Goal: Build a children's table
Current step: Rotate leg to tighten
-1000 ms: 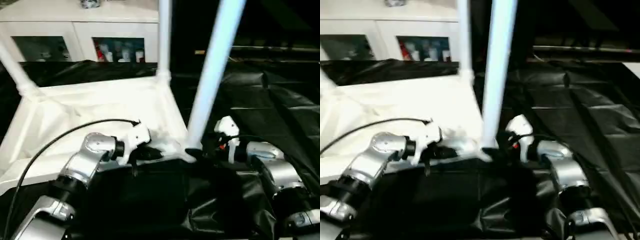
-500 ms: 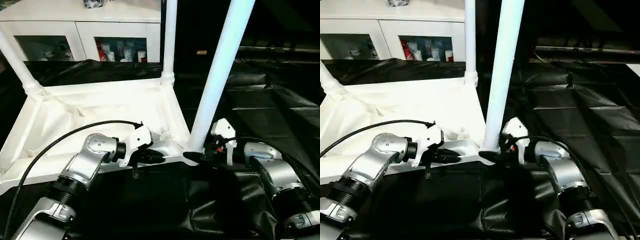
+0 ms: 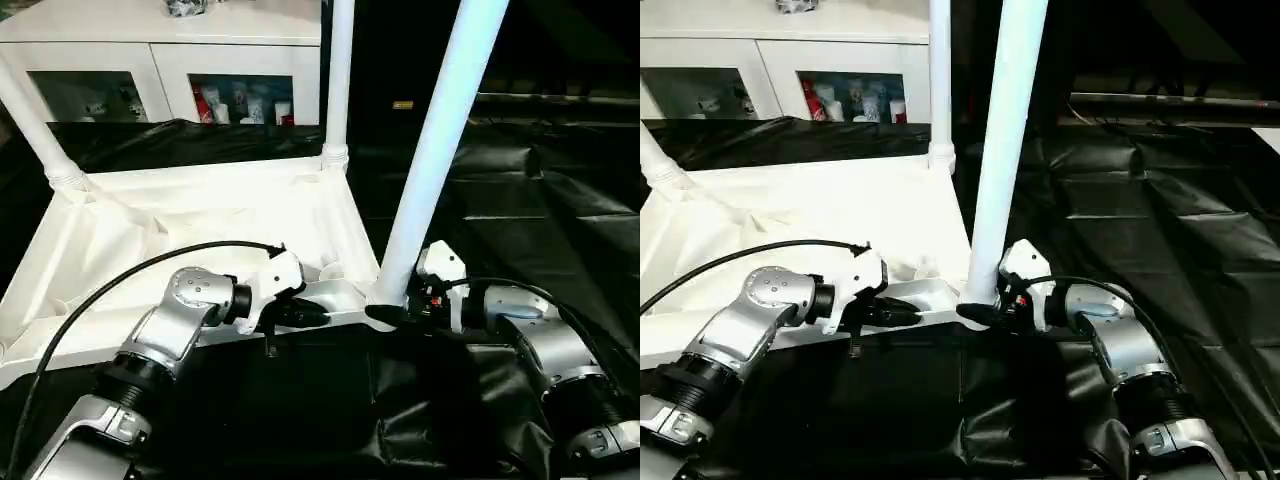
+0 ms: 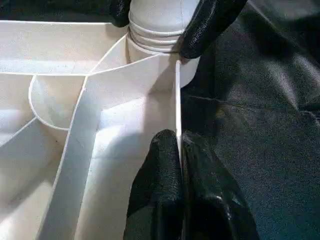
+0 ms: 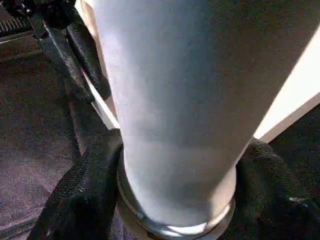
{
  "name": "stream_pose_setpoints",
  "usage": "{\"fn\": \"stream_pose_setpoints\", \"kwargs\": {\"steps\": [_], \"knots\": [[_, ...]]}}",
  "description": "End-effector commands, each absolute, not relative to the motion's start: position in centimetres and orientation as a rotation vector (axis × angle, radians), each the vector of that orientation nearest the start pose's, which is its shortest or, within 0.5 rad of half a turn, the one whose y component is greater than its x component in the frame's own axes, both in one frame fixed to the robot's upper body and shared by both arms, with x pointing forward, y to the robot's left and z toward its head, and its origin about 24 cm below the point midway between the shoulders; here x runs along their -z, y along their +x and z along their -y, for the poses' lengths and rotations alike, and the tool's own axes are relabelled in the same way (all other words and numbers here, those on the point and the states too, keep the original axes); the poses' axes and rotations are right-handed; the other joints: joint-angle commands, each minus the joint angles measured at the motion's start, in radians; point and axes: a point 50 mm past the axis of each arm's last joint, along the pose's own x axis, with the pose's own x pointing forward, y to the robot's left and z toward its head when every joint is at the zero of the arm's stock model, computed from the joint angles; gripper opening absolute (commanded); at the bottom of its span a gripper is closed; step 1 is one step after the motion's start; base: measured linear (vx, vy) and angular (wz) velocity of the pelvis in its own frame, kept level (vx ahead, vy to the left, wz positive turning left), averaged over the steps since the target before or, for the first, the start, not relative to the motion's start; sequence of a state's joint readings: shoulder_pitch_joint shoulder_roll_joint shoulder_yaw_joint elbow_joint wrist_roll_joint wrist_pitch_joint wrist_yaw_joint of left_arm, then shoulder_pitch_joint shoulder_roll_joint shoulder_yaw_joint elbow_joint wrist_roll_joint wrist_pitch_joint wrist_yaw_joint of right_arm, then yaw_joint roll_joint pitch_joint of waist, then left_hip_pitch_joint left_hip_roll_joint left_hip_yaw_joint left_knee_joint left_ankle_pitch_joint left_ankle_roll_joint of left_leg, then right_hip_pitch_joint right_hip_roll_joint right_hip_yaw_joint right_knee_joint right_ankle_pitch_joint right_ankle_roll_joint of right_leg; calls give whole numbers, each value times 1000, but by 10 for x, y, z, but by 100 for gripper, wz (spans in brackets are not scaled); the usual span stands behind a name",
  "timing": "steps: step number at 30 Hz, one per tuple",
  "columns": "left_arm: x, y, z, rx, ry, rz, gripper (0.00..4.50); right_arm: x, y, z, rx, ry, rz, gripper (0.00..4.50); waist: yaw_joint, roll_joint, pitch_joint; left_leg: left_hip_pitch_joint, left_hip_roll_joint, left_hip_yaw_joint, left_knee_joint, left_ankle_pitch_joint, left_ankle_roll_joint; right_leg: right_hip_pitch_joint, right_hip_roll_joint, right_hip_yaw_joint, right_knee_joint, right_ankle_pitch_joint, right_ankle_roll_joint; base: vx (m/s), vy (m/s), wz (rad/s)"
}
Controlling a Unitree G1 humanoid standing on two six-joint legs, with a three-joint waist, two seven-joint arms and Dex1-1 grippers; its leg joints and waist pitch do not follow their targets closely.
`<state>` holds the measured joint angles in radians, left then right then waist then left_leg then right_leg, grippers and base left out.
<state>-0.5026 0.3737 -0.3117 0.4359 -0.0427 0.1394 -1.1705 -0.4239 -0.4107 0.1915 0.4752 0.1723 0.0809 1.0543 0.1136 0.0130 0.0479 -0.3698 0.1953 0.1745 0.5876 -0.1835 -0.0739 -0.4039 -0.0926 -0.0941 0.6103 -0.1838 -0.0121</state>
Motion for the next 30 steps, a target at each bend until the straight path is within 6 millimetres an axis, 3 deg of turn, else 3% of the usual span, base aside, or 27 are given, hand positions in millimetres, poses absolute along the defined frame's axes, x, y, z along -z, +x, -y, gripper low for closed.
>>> {"fn": "stream_pose_setpoints", "kwargs": {"steps": [1,3,4,5,6,7,8,9,10,14,17,20,21,26,30], "knots": [[-55,298,-116,1383,343,-350,0,-42,298,157,-1126,-167,-312,274,-1,-14,-64,5,36,-5,-64,-158,70,57,-61,53,-69,-180,-216,0,0,0],[-53,301,-114,1343,342,-353,0,-37,303,158,-1039,-141,-313,274,-2,-13,-65,6,37,-6,-65,-156,68,55,-60,53,-68,-182,-217,0,0,0],[-48,309,-111,1251,369,-365,0,-29,312,160,-879,-135,-324,274,-3,-12,-63,6,37,-6,-66,-163,65,55,-61,53,-70,-192,-217,0,0,0],[-47,311,-109,1222,376,-368,0,-27,315,160,-831,-133,-328,274,-9,-11,-56,10,36,-4,-70,-190,44,49,-60,52,-80,-243,-211,0,0,0],[-45,315,-106,1172,376,-374,0,-23,320,160,-737,-117,-336,274,-11,-10,-58,13,33,-7,-71,-220,22,51,-64,51,-84,-312,-193,0,0,0],[-45,315,-106,1172,376,-374,0,-23,320,160,-737,-117,-336,274,-11,-10,-58,13,33,-7,-71,-220,22,51,-64,51,-84,-312,-193,0,0,0],[-42,319,-96,1111,366,-381,0,-18,328,158,-580,-73,-349,274,-14,-8,-57,15,35,-9,-74,-242,9,51,-65,52,-91,-355,-169,0,0,0],[-41,321,-91,1088,363,-383,0,-15,333,155,-482,-37,-361,274,-24,-7,-52,17,34,-11,-77,-276,-3,45,-63,51,-95,-388,-163,0,0,0],[-40,323,-86,1068,361,-385,0,-14,335,154,-428,-21,-369,274,-26,-8,-54,18,32,-13,-77,-287,-10,48,-63,49,-95,-404,-157,0,0,0],[-40,330,-54,954,343,-387,0,-9,346,139,-228,-44,-404,273,-26,-8,-59,16,31,-11,-74,-260,-8,47,-65,52,-97,-367,-155,0,0,0],[-41,332,-45,940,353,-374,0,-12,350,132,-225,-65,-388,273,-23,-11,-60,17,28,-8,-71,-259,1,45,-63,52,-98,-350,-158,0,0,0],[-42,332,-44,942,357,-364,0,-15,352,128,-244,-48,-374,273,-20,-12,-63,7,30,-9,-71,-221,23,52,-63,51,-87,-276,-166,0,0,0],[-42,332,-46,945,362,-358,0,-17,354,128,-248,-24,-358,329,-20,-11,-63,7,30,-9,-71,-220,27,53,-63,51,-86,-267,-170,0,0,0],[-40,332,-59,960,378,-355,0,-27,358,130,-269,9,-286,363,-22,-11,-62,7,31,-9,-73,-232,30,52,-64,51,-89,-287,-171,0,0,0],[-38,332,-74,966,406,-352,0,-38,357,136,-401,-28,-210,389,-19,-12,-62,5,32,-8,-71,-221,45,54,-65,51,-87,-277,-170,0,0,0]]}}
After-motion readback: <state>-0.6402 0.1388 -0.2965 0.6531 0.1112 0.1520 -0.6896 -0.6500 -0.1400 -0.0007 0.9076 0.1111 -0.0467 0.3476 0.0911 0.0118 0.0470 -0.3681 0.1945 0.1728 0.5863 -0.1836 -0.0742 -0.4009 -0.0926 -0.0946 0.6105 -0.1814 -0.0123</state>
